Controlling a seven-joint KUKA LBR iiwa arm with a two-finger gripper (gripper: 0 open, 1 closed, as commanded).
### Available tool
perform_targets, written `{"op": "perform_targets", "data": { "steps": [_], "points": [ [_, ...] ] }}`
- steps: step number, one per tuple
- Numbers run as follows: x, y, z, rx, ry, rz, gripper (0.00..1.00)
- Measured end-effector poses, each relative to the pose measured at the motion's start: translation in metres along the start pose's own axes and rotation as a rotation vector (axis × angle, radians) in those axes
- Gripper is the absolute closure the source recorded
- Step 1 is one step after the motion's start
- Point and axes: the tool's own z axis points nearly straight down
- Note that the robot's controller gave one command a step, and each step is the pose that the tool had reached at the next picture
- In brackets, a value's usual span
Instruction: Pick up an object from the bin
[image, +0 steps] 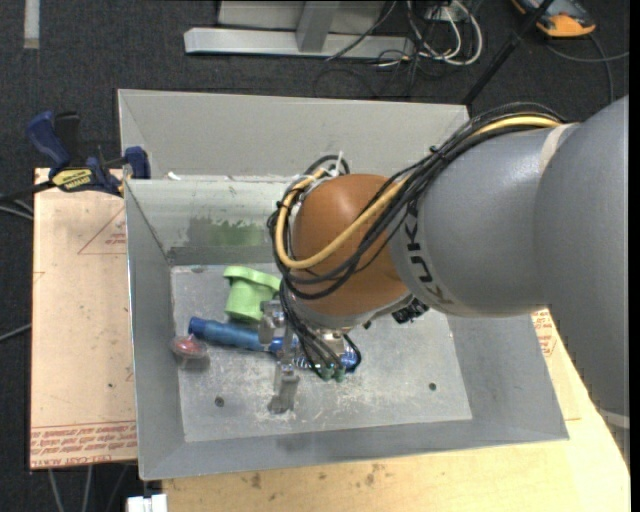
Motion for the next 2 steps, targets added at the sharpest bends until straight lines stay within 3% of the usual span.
{"op": "perform_targets", "data": {
  "steps": [1,2],
  "points": [
    [-0.0247,-0.0515,0.0771,-0.001,-0.01,0.124,0.0],
    [-0.0232,-0.0497,0.076,-0.001,-0.007,0.12,1.0]
  ]
}}
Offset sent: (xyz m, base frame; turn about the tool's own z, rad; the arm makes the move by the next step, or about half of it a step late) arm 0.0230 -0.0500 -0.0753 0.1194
